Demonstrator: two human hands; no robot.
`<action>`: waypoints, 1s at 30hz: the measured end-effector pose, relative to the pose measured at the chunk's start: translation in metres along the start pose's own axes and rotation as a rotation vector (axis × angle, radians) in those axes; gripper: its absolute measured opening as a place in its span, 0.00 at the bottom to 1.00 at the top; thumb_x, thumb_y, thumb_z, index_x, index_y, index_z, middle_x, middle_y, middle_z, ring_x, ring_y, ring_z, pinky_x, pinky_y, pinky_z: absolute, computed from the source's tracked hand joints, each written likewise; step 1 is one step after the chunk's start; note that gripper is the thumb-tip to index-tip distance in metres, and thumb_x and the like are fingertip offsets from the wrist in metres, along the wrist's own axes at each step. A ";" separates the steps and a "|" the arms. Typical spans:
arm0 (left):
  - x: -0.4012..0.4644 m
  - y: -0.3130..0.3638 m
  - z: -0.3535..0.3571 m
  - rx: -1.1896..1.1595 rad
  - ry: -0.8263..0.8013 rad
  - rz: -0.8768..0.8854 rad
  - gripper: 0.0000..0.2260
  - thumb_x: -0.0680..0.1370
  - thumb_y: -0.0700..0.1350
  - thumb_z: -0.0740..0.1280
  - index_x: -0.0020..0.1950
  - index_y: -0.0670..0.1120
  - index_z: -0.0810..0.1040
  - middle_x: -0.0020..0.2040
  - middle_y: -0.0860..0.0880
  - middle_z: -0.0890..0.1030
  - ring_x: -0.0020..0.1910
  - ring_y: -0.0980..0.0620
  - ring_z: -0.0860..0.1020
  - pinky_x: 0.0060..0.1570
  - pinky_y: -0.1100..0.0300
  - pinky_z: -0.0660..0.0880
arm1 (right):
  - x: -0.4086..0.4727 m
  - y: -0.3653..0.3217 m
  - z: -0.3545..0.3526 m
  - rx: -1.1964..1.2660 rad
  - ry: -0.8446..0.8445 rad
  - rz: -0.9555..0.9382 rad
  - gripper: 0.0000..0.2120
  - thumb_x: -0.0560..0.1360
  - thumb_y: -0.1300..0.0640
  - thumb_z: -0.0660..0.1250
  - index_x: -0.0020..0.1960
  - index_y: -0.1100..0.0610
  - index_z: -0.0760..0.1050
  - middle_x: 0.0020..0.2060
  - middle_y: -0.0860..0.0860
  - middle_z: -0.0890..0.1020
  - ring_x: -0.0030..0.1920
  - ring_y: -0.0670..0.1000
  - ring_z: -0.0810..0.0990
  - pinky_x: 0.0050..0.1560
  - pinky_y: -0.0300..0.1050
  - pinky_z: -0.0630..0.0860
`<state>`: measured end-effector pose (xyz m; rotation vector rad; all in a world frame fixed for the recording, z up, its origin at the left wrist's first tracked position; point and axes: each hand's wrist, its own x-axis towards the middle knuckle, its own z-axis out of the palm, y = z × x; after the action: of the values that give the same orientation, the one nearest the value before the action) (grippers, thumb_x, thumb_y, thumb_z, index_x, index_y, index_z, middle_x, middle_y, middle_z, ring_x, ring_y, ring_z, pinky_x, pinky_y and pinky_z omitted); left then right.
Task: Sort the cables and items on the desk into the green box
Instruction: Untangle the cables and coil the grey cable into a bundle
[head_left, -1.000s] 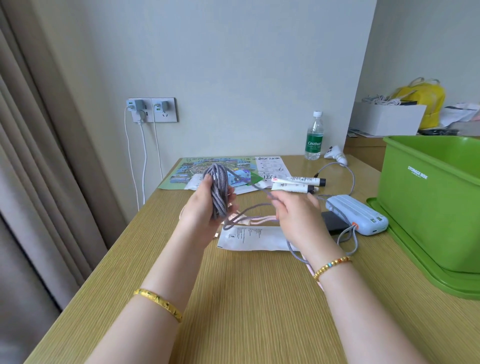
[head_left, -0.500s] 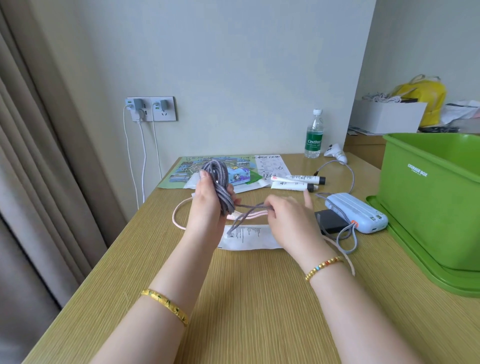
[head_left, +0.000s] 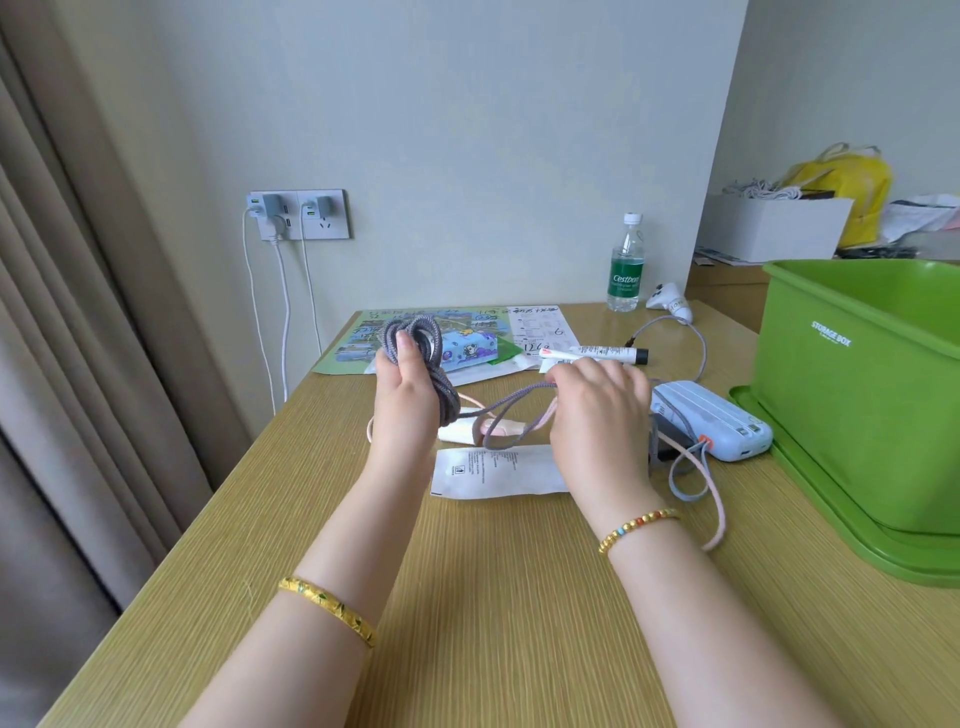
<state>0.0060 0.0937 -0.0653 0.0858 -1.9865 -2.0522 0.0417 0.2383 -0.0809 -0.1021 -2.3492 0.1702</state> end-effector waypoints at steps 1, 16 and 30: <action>0.000 0.000 0.000 0.040 -0.002 0.005 0.26 0.80 0.60 0.48 0.75 0.50 0.55 0.72 0.50 0.67 0.71 0.48 0.65 0.71 0.53 0.58 | 0.000 -0.002 -0.001 0.015 0.047 -0.003 0.15 0.69 0.71 0.63 0.51 0.57 0.78 0.44 0.52 0.80 0.51 0.57 0.75 0.64 0.54 0.63; -0.005 -0.020 0.004 0.748 -0.374 0.519 0.18 0.72 0.57 0.68 0.47 0.45 0.65 0.35 0.51 0.77 0.34 0.52 0.75 0.31 0.64 0.67 | 0.008 0.001 -0.003 0.417 0.000 0.078 0.02 0.70 0.59 0.71 0.42 0.57 0.81 0.42 0.53 0.79 0.47 0.56 0.75 0.46 0.46 0.72; 0.014 -0.009 -0.012 0.287 -0.063 0.180 0.08 0.78 0.44 0.56 0.39 0.50 0.68 0.31 0.52 0.78 0.25 0.52 0.76 0.26 0.62 0.70 | 0.019 0.025 -0.013 1.492 -0.067 0.850 0.15 0.78 0.73 0.52 0.50 0.65 0.76 0.45 0.57 0.79 0.47 0.50 0.81 0.49 0.39 0.78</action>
<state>-0.0061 0.0790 -0.0723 -0.0976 -2.2262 -1.6712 0.0383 0.2664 -0.0625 -0.3251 -1.5285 2.1900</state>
